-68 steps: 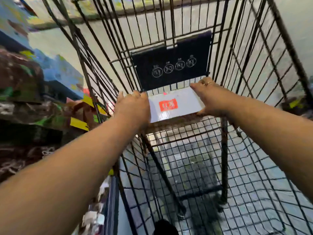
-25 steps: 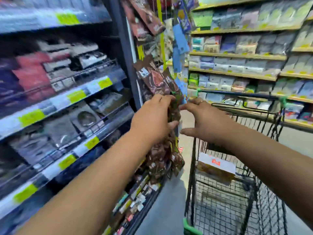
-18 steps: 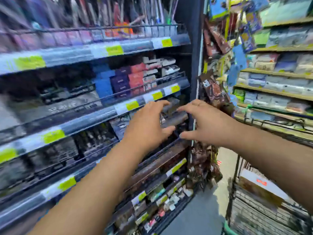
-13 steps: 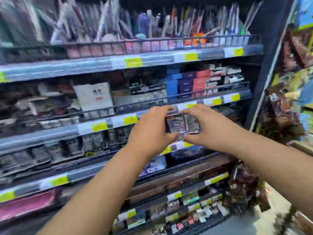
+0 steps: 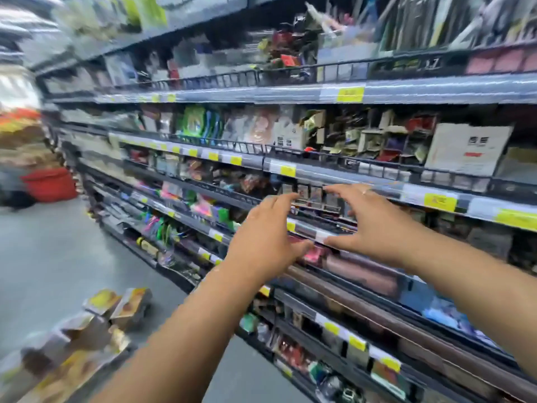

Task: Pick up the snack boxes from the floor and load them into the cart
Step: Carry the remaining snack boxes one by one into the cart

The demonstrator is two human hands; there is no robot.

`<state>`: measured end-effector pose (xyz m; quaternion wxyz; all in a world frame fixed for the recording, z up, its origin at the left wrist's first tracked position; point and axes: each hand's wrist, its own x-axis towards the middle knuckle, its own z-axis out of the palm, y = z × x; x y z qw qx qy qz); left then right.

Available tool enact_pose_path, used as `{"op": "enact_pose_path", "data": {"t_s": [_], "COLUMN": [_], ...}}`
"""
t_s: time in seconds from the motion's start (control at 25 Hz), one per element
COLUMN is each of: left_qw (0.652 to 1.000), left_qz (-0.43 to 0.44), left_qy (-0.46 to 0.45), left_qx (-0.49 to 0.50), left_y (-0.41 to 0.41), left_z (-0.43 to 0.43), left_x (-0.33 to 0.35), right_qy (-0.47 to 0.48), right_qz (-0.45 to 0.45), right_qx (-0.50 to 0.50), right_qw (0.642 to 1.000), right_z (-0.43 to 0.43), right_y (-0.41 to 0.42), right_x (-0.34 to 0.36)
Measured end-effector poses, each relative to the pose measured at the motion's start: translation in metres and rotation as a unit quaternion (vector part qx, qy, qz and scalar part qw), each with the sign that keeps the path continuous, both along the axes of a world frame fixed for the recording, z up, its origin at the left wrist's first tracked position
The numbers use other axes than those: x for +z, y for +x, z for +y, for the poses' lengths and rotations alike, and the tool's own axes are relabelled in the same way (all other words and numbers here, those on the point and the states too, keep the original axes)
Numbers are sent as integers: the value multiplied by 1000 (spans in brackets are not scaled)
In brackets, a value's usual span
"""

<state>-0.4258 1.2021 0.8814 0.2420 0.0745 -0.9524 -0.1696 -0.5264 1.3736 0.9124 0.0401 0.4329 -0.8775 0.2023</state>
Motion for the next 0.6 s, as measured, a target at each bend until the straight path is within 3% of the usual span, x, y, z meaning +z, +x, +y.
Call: {"op": "enact_pose_path", "data": {"t_s": [0.32,0.6], "left_qw": [970,933], "left_qz": [-33,-81], "left_qy": [5,-9], "left_qx": [239,351], "left_y": [141,229], "left_z": [-100,-214], "left_x": [-24,-27], "right_qy": [19,7], "right_qz": [-41,-42], "right_qx": [222,302], "right_qw": [974,952], "right_z": [-155,-308], "right_y": [72,136], "right_x": [-34,-42]}}
